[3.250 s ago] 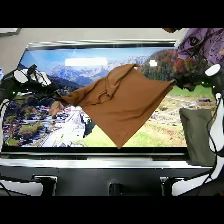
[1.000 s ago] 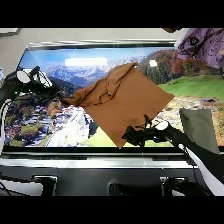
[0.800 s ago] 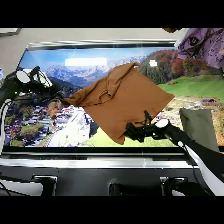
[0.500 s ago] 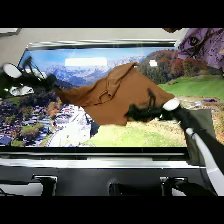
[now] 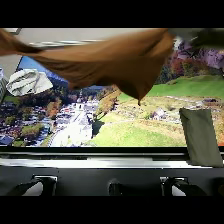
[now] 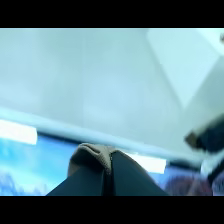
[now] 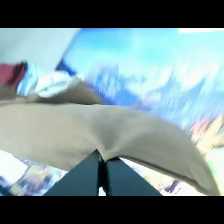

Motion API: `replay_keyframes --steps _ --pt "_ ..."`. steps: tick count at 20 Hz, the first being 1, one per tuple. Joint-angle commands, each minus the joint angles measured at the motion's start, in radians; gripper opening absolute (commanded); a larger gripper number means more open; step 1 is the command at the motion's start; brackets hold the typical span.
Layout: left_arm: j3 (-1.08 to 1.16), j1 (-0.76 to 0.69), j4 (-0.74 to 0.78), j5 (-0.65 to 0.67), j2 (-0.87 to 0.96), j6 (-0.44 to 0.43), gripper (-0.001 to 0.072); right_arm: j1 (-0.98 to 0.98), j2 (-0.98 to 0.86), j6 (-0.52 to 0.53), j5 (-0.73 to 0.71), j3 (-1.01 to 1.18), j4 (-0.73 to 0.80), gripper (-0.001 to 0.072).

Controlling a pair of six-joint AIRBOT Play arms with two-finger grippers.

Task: Fold the clothes and pants, and hang the long-sleeved shirts on hangers.

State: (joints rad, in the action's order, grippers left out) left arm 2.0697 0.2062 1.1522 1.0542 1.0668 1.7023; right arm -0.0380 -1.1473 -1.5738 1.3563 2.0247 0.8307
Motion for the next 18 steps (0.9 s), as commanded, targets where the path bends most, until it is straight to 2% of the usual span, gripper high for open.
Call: replay_keyframes --steps 1,4,8,12,15,18 --pt "-0.063 0.046 0.102 -0.034 -0.272 0.001 0.0016 -0.014 0.161 -0.108 0.080 0.121 0.158 0.0026" --pt "-0.090 0.050 0.233 -0.035 -0.383 0.043 0.0016 -0.014 0.255 -0.182 0.085 0.121 0.255 0.0026" --pt "-0.090 0.049 0.217 -0.016 -0.300 0.016 0.0016 -0.014 0.232 -0.274 0.086 0.074 0.259 0.0026" --pt "-0.090 0.048 0.102 -0.016 -0.044 -0.058 0.0016 -0.014 0.098 -0.305 0.078 -0.071 0.251 0.0027" --pt "-0.090 0.038 0.011 -0.037 0.211 -0.121 0.0016 -0.014 -0.084 -0.281 0.066 -0.120 0.255 0.0027" --pt "-0.089 -0.011 0.010 -0.119 0.457 -0.172 0.0015 -0.013 -0.301 -0.239 -0.016 -0.120 0.255 0.0027"
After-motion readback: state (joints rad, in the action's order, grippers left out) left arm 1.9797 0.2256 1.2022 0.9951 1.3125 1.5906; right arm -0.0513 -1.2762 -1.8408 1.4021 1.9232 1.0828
